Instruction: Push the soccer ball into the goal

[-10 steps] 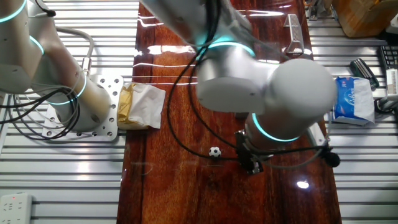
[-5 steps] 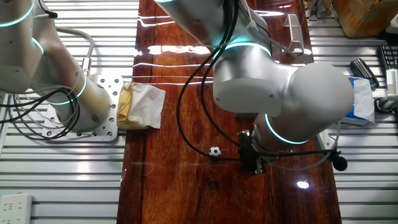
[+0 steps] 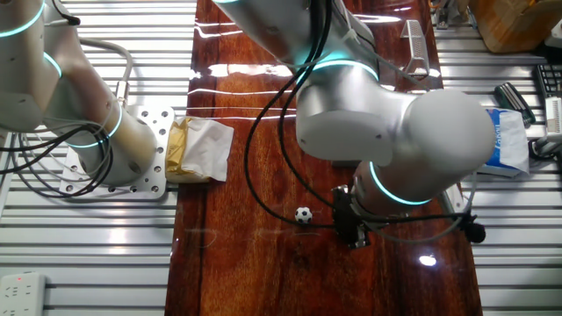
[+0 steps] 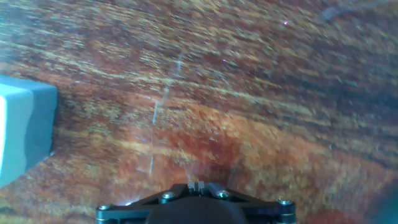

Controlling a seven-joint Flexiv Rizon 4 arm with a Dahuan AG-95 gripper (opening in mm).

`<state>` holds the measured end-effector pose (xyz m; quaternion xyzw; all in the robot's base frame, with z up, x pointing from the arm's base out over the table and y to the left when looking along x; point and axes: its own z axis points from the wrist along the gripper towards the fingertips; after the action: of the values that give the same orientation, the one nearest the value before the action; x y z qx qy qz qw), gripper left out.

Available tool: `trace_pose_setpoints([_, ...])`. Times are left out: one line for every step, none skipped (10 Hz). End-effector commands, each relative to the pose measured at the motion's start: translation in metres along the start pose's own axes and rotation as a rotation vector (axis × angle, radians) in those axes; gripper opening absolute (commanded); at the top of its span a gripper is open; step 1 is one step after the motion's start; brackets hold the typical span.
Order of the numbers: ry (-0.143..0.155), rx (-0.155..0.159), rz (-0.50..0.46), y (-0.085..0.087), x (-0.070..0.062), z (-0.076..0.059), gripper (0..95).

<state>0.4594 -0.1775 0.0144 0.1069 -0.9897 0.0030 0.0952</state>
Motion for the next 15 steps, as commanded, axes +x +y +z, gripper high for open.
trace_pose_setpoints([0.035,-0.016,0.022,0.000,0.015,-0.001,0.0])
trace_pose_setpoints([0.052,-0.024,0.033,0.001,0.018,-0.004,0.0])
trace_pose_setpoints([0.072,-0.034,0.055,0.004,0.023,-0.006,0.0])
trace_pose_setpoints([0.072,-0.038,0.064,0.006,0.026,-0.006,0.0])
trace_pose_setpoints([0.072,-0.042,0.070,0.006,0.029,-0.004,0.0])
trace_pose_setpoints([0.075,-0.045,0.076,0.005,0.034,0.000,0.0])
trace_pose_setpoints([0.079,-0.050,0.080,0.005,0.039,0.004,0.0])
trace_pose_setpoints([0.078,-0.054,0.080,0.005,0.044,0.008,0.0])
trace_pose_setpoints([0.077,-0.061,0.083,0.005,0.049,0.012,0.0])
trace_pose_setpoints([0.073,-0.067,0.089,0.005,0.053,0.015,0.0])
trace_pose_setpoints([0.068,-0.091,0.119,0.006,0.054,0.015,0.0])
trace_pose_setpoints([0.064,-0.122,0.161,0.010,0.052,0.014,0.0])
trace_pose_setpoints([0.065,-0.128,0.189,0.015,0.050,0.013,0.0])
trace_pose_setpoints([0.066,-0.126,0.205,0.022,0.047,0.011,0.0])
trace_pose_setpoints([0.065,-0.124,0.232,0.035,0.042,0.009,0.0])
